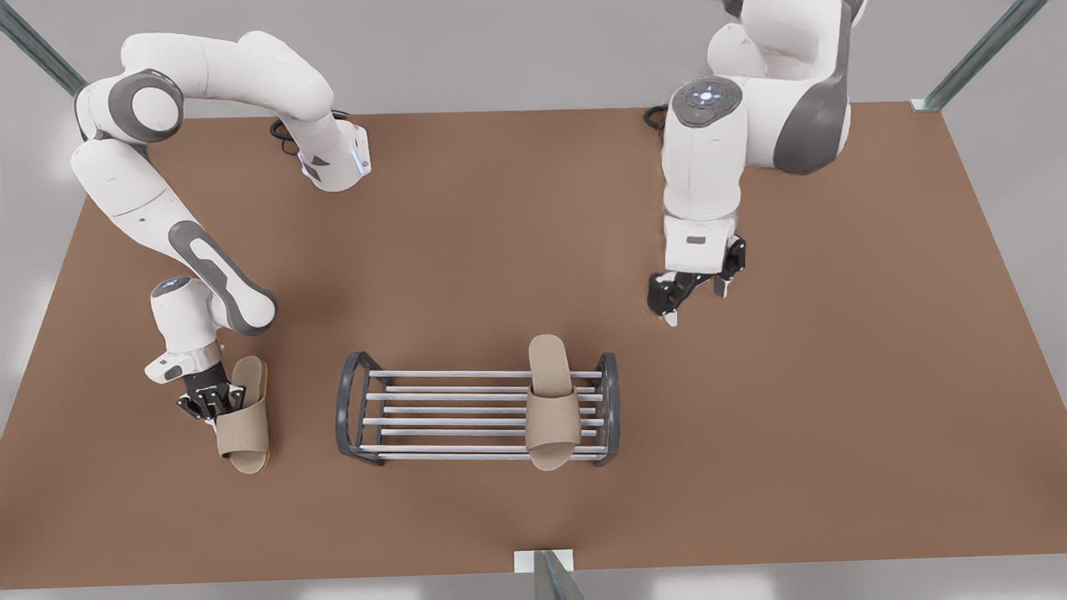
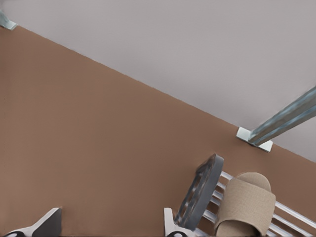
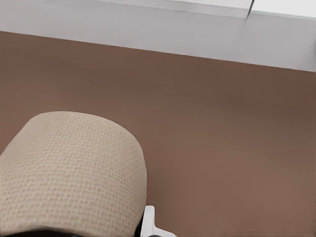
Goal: Place the right shoe on the shoe rack with the right arm, and place the left shoe on the shoe rack with the left arm
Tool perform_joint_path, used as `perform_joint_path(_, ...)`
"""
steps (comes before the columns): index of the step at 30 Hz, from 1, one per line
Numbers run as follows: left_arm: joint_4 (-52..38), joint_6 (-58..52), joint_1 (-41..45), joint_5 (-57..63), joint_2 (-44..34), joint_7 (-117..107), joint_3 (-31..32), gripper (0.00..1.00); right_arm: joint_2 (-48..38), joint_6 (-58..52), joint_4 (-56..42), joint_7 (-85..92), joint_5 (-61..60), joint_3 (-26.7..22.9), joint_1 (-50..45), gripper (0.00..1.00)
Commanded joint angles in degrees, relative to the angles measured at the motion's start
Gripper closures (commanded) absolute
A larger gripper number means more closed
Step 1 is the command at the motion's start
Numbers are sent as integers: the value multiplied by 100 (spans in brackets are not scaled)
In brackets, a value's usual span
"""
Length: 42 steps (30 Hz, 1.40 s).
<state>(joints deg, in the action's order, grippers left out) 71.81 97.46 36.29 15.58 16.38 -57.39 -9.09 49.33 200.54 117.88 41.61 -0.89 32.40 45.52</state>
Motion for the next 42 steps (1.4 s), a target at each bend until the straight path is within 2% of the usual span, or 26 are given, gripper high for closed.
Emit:
perform_joint_path(1,-9,-1502,-157,-283,-65,3348,4,0,-11,-6,-2,-417,-17,12,19,79)
perform_joint_path(7,26,-1564,-192,-292,-267,3480,31,0,-213,-76,-2,-1005,-17,65,-8,79)
perform_joint_path(9,0,-1634,-667,-740,-346,4245,13,0,-617,-788,-2,-1313,-17,65,10,79)
perform_joint_path(11,53,-1634,-720,-766,-443,4271,30,0,-837,-1095,-2,-1647,-17,73,-34,79)
perform_joint_path(12,0,-1634,-895,-959,-443,4973,22,0,-1021,-1342,-2,-1849,-17,82,-43,79)
perform_joint_path(13,44,-1643,-1369,-1714,-443,5317,13,0,-1144,-1517,-2,-2042,-17,161,-43,79)
perform_joint_path(15,9,-1669,-1678,-1865,-417,6240,4,0,-1513,-1992,-11,-2323,-17,188,-113,79)
perform_joint_path(16,-18,-1687,-3219,-1996,-215,6188,1358,0,-1768,-2335,-2,-2552,-17,205,-140,79)
perform_joint_path(17,26,-1704,-3322,-1646,-222,6065,1674,0,-2022,-2677,-2,-2719,-17,293,-131,79)
perform_joint_path(18,1008,-723,-3312,-1645,-863,6055,1630,0,-2444,-3204,33,-2974,-17,354,-140,79)
perform_joint_path(22,958,-869,-3558,-1575,-759,6012,1498,0,-3834,-4927,51,-4362,-17,961,-96,79)
perform_joint_path(25,993,-843,-3673,-1602,-733,5985,1507,0,-4388,-5587,-11,-5337,-17,1453,-122,79)
perform_joint_path(27,949,-843,-3682,-1584,-610,5968,1498,0,-4379,-6526,-704,-6067,71,1822,-166,79)
perform_joint_path(28,914,-834,-3673,-1593,-496,5836,1507,0,-4344,-6992,-1161,-6462,167,1805,-499,79)
perform_joint_path(32,914,-465,-3655,-1584,-417,5801,1507,0,-2938,-8619,-3192,-8889,2215,1682,-2169,79)
perform_joint_path(33,923,-465,-3673,-1584,-417,5801,1507,0,-2578,-8997,-3789,-9416,2620,1217,-3073,79)
perform_joint_path(35,923,-465,-3682,-1584,-425,5801,1507,0,-2217,-9278,-4704,-9812,2620,-646,-5139,79)
perform_joint_path(38,923,-447,-3664,-1575,-416,5801,1498,0,-1602,-9692,-5803,-10058,2620,-2413,-6775,79)
perform_joint_path(39,923,-439,-3673,-1575,-417,5801,1498,0,-1435,-9718,-5891,-10339,2620,-2703,-6916,79)
perform_joint_path(42,914,-421,-3664,-1575,-408,5801,1498,0,-1277,-9771,-5926,-10559,2629,-2853,-6925,79)
